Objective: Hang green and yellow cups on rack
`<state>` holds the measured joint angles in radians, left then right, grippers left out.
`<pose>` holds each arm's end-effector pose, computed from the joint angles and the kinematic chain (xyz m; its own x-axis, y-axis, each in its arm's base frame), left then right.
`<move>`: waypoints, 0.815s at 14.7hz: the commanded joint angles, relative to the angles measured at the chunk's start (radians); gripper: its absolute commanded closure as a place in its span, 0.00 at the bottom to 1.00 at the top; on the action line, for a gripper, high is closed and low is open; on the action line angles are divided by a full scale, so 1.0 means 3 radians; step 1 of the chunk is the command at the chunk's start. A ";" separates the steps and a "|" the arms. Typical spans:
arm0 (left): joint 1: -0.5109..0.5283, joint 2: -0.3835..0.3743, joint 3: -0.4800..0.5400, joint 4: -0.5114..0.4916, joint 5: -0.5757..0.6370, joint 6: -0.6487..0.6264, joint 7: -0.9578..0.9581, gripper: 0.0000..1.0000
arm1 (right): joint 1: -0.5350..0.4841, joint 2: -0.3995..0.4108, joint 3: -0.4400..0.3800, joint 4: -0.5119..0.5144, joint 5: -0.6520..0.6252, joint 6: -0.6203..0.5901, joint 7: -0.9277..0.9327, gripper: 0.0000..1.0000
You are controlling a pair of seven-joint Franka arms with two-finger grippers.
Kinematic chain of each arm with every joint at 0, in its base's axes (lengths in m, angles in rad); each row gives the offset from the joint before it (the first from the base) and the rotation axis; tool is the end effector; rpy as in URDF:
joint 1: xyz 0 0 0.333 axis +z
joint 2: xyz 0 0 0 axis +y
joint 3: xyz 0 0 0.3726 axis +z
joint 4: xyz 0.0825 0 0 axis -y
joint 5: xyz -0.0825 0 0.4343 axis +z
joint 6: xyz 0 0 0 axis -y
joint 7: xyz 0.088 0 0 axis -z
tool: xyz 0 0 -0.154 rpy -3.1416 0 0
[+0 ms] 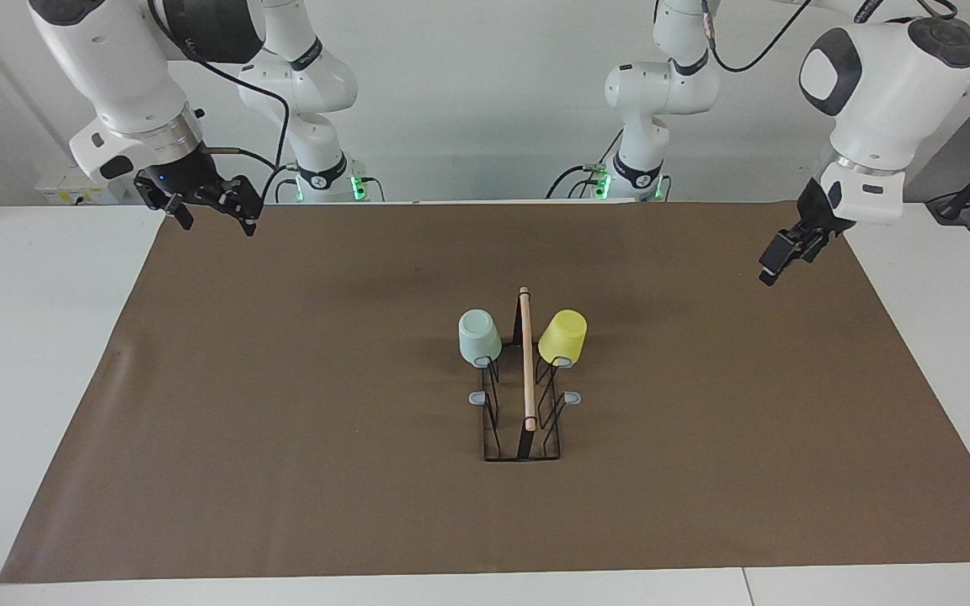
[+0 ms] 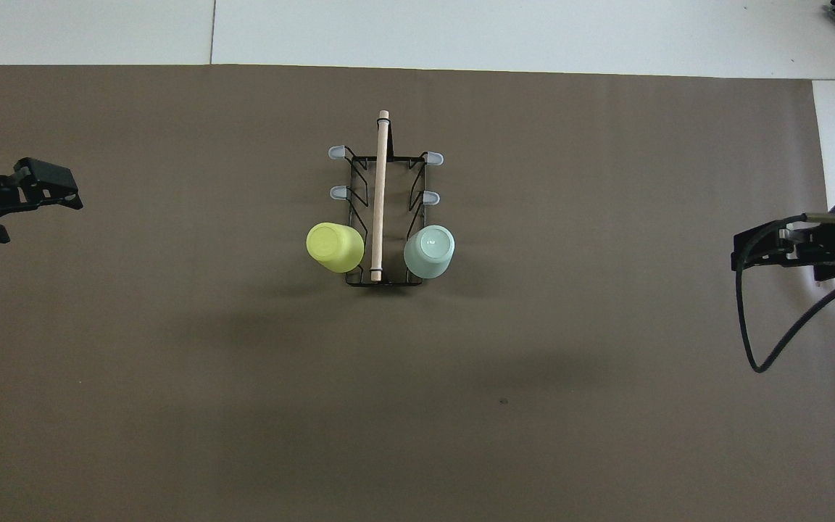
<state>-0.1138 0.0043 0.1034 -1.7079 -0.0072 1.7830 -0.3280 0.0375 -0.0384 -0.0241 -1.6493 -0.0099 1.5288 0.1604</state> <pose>0.6243 -0.0076 0.5783 0.9473 0.3137 0.0648 0.3124 -0.9495 0.0291 0.5804 0.0060 0.6128 0.9860 -0.1468 -0.0795 -0.1455 -0.9891 0.0220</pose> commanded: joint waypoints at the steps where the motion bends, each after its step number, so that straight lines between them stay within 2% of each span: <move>1: 0.0123 -0.0091 -0.0007 -0.0008 -0.0058 -0.0114 0.0738 0.00 | -0.0013 -0.0041 0.0004 0.0001 0.0089 -0.0034 0.0043 0.00; 3: 0.0124 -0.0101 -0.0002 0.0038 -0.0058 -0.0150 0.1087 0.00 | -0.0013 -0.0041 0.0004 0.0001 0.0089 -0.0024 0.0043 0.00; 6: 0.0114 -0.0162 -0.0038 0.0089 -0.0048 -0.0227 0.1287 0.00 | -0.0038 -0.0041 0.0004 0.0001 0.0074 -0.0018 0.0038 0.00; 12: 0.0119 -0.0142 -0.0073 0.0441 -0.0001 -0.0814 0.1487 0.00 | -0.0053 -0.0041 0.0004 -0.0004 0.0074 0.0048 0.0033 0.00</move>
<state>-0.0859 -0.0409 0.0882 -1.6184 -0.0076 1.6082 0.0893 0.0330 -0.0415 -0.0269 -1.6493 -0.0049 1.5319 0.1607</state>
